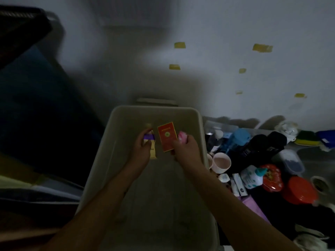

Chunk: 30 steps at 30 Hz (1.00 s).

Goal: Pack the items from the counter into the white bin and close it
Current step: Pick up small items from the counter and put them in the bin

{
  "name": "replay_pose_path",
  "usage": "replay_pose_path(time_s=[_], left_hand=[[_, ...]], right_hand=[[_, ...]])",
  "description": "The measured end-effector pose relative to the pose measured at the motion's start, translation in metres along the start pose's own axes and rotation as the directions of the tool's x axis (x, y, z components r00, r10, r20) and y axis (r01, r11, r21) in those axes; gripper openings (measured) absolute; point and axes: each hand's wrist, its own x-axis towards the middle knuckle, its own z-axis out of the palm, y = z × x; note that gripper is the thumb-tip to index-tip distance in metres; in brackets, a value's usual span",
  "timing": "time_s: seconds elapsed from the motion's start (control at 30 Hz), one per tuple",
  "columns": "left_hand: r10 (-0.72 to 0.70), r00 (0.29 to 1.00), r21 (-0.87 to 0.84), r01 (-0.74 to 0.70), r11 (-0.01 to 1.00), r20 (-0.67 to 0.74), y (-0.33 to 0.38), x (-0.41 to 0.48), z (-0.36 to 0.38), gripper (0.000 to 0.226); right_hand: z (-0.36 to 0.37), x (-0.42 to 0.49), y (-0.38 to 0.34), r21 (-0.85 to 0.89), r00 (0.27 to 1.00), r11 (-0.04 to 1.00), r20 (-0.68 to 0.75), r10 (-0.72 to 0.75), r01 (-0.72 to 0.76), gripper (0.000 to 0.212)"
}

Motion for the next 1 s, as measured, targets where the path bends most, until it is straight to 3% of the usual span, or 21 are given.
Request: replay_pose_path(time_s=[0.2, 0.33, 0.43, 0.53, 0.9, 1.0], left_hand=[[-0.122, 0.992, 0.071, 0.119, 0.99, 0.041, -0.041, 0.038, -0.001, 0.063], [-0.244, 0.97, 0.082, 0.243, 0.967, 0.007, -0.076, 0.058, 0.004, 0.055], [-0.304, 0.953, 0.078, 0.302, 0.95, 0.012, -0.098, 0.068, 0.009, 0.042], [-0.351, 0.936, 0.075, 0.35, 0.934, 0.0, -0.115, 0.076, 0.017, 0.037], [-0.369, 0.928, 0.137, 0.372, 0.918, -0.048, -0.162, 0.088, 0.036, 0.027], [-0.369, 0.927, 0.148, 0.375, 0.915, -0.063, -0.166, 0.087, 0.038, 0.038]], right_hand=[[0.024, 0.024, 0.035, 0.159, 0.951, 0.942, -0.038, 0.306, -0.296, 0.03], [0.036, 0.044, 0.061, 0.216, 0.886, 0.886, -0.137, 0.443, -0.41, 0.032], [0.039, 0.056, 0.082, 0.18, 0.842, 0.884, -0.271, 0.467, -0.432, 0.021], [0.042, 0.06, 0.1, 0.154, 0.81, 0.865, -0.303, 0.501, -0.477, 0.025], [0.06, 0.096, 0.13, 0.122, 0.835, 0.902, -0.344, 0.429, -0.414, 0.039], [0.062, 0.1, 0.137, 0.117, 0.821, 0.903, -0.381, 0.426, -0.414, 0.033]])
